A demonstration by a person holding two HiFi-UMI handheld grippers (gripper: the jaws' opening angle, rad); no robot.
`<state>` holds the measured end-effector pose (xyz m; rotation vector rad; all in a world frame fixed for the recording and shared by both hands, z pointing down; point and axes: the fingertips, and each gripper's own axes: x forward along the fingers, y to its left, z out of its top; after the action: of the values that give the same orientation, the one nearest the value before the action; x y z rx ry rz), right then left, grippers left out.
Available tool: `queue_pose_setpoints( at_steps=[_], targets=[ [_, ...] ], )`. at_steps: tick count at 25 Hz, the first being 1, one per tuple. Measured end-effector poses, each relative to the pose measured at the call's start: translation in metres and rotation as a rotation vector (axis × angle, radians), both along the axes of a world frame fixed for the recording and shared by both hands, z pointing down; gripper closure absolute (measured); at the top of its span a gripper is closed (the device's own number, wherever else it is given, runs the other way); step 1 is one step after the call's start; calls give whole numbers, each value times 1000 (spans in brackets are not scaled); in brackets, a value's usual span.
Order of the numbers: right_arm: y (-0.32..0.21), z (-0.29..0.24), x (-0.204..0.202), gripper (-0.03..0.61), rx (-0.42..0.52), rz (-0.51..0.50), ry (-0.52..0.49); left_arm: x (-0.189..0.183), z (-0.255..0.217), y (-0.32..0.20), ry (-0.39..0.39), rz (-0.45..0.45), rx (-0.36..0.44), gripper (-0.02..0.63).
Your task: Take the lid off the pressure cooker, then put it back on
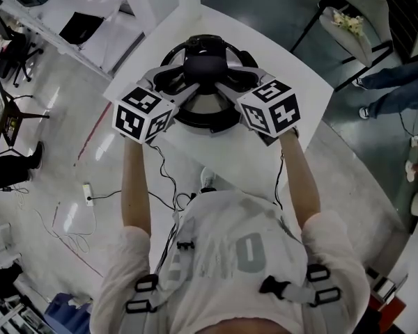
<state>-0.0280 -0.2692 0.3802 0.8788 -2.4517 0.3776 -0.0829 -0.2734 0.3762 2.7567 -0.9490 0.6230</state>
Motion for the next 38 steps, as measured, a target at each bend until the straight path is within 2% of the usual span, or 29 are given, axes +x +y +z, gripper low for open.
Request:
queue_pose_setpoints(
  at_steps=[1,3,6,8,11,15,22,26,28,30,32,35,38],
  targets=[
    [0,-1,3,419,21,6,10,0,-3,0,9,10,19,409],
    [-1,-4,11,389,83,7,34,-3,-16,1,62,35,55,353],
    [2,-15,12,290,143,-47,9,-1,-31,0,125,101,65,307],
    [2,-22,11,287,171,-54,-23,7,-30,1,119,156,65,273],
    [-4,-26,14,305,203,-21,-26,20,-23,-1,98,203,60,255],
    [-8,-25,13,307,207,-17,-34,26,-10,-7,22,212,59,255],
    [-7,-23,11,318,213,-30,-36,27,-8,-11,-3,212,52,256],
    [-11,-22,16,293,193,3,-56,26,-9,-12,9,217,40,261],
    [-11,-22,19,291,187,19,-62,25,-11,-13,22,207,28,296],
    [-13,-22,23,282,201,34,-54,24,-12,-12,33,192,19,301],
    [-16,-23,28,282,215,62,-48,23,-12,-9,32,179,14,301],
    [-25,-23,37,297,227,121,-44,19,-13,2,17,153,16,353],
    [-28,-25,37,318,227,126,-46,19,-13,4,15,104,39,351]
  ],
)
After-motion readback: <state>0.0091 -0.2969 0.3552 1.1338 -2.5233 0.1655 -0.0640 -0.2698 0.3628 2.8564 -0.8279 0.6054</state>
